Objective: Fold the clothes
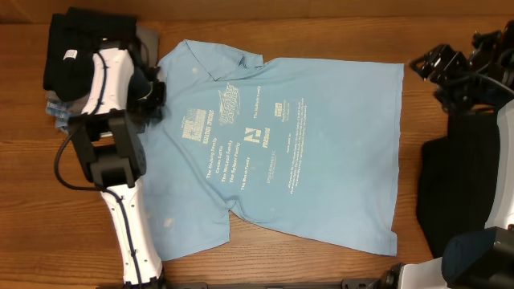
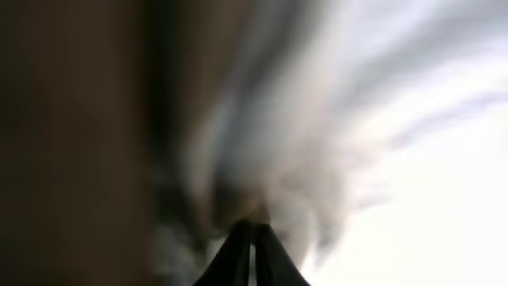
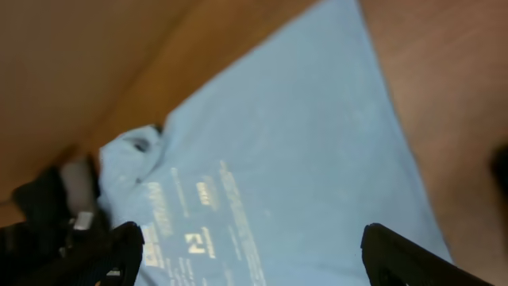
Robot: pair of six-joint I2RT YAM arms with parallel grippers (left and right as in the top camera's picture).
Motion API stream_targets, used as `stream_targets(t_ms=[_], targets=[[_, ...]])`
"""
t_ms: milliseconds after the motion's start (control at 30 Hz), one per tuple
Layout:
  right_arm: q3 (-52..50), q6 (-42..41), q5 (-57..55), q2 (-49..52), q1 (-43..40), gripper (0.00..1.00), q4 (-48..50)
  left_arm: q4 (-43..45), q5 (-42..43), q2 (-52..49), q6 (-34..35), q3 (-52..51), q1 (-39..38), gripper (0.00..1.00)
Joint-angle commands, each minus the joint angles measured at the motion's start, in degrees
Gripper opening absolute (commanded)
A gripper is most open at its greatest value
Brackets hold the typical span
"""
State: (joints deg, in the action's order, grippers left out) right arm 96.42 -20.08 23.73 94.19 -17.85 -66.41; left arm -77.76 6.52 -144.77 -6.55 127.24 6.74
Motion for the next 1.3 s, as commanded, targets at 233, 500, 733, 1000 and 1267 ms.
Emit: stream_targets(t_ms=[233, 500, 733, 1000, 1267], targets=[[-10.1, 2.2, -7.2, 9.5, 0.3, 0.54, -1.4, -3.7, 1.8, 12.5, -2.4, 7.2, -6.4, 0.41], [-19.8, 2.1, -13.2, 14.3, 0.7, 0.47, 13.9, -9.2, 1.9, 24.0, -1.6, 7.4, -6.5, 0.51], [-23.4, 2.1, -18.8, 21.2, 1.0, 0.47, 21.9, -11.9, 2.1, 26.1, -1.5, 7.4, -6.4, 0.53], [-22.9, 2.1, -18.8, 23.2, 0.8, 0.08, 28.1, -12.9, 2.1, 26.1, -1.6, 7.4, -6.4, 0.54], [-20.5, 3.5, -18.5, 23.2, -0.4, 0.41, 29.7, -13.1, 2.1, 26.1, -1.5, 7.4, -6.4, 0.55]])
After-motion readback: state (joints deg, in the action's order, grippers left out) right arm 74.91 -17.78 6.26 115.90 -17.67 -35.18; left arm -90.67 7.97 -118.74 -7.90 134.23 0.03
